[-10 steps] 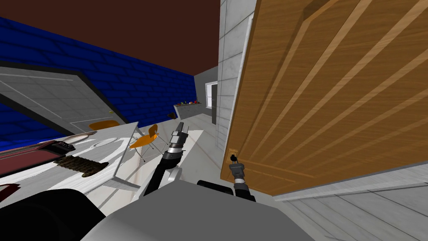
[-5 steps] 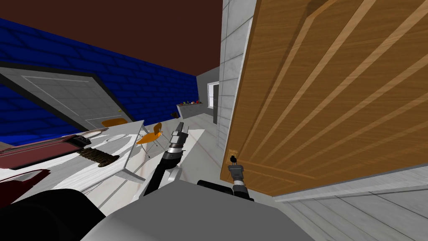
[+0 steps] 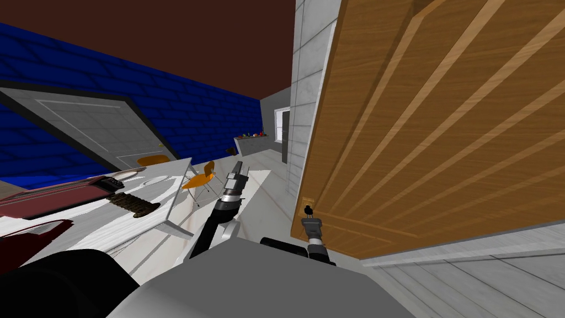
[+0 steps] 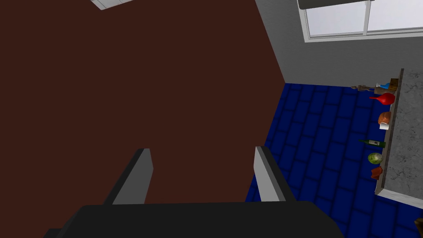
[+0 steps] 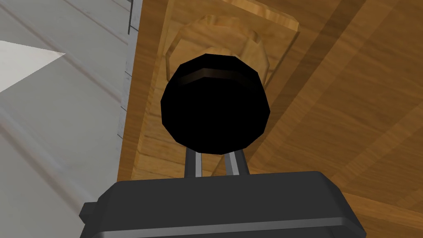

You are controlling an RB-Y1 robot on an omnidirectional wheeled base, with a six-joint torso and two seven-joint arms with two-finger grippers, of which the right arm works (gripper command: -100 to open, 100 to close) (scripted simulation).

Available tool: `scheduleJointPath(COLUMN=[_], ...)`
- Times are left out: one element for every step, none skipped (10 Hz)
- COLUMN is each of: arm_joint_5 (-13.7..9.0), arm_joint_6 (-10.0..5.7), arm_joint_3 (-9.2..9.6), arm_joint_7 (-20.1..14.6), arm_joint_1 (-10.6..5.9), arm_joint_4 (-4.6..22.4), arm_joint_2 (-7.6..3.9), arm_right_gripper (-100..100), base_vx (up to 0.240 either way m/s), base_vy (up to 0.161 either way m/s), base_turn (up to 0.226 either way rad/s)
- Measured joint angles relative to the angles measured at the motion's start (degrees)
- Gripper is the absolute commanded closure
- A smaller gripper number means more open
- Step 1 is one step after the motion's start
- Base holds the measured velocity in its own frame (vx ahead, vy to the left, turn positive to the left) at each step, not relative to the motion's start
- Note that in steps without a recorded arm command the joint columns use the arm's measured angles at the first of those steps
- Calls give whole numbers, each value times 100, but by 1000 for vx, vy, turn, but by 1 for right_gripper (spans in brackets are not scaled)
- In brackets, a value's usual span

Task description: Push the door open

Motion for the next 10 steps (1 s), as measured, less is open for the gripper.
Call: scheduleJointPath(arm_joint_5=[-38,-56,-62,-67,-69,-75,-70,-70,-120,-175], arm_joint_6=[-76,-118,-126,-85,-72,-35,-54,-82,-35,-64], arm_joint_3=[39,60,77,74,68,56,69,83,73,110], arm_joint_7=[-84,-124,-140,-111,-100,-71,-87,-128,-120,-183], arm_joint_1=[-4,-23,-6,32,10,27,37,71,88,67], arm_joint_4=[34,79,71,28,48,20,13,-16,-53,-25], arm_joint_2=[-22,18,8,30,43,66,31,-25,44,73], arm_right_gripper=[100,100,100,100,100,100,100,100,100,100], base_vx=[-26,-20,-11,0,0,0,6,-23,-42,-36], base_vy=[-24,-12,-3,0,0,0,3,-15,-42,-34], base_turn=[28,14,-7,0,0,0,12,22,67,56])
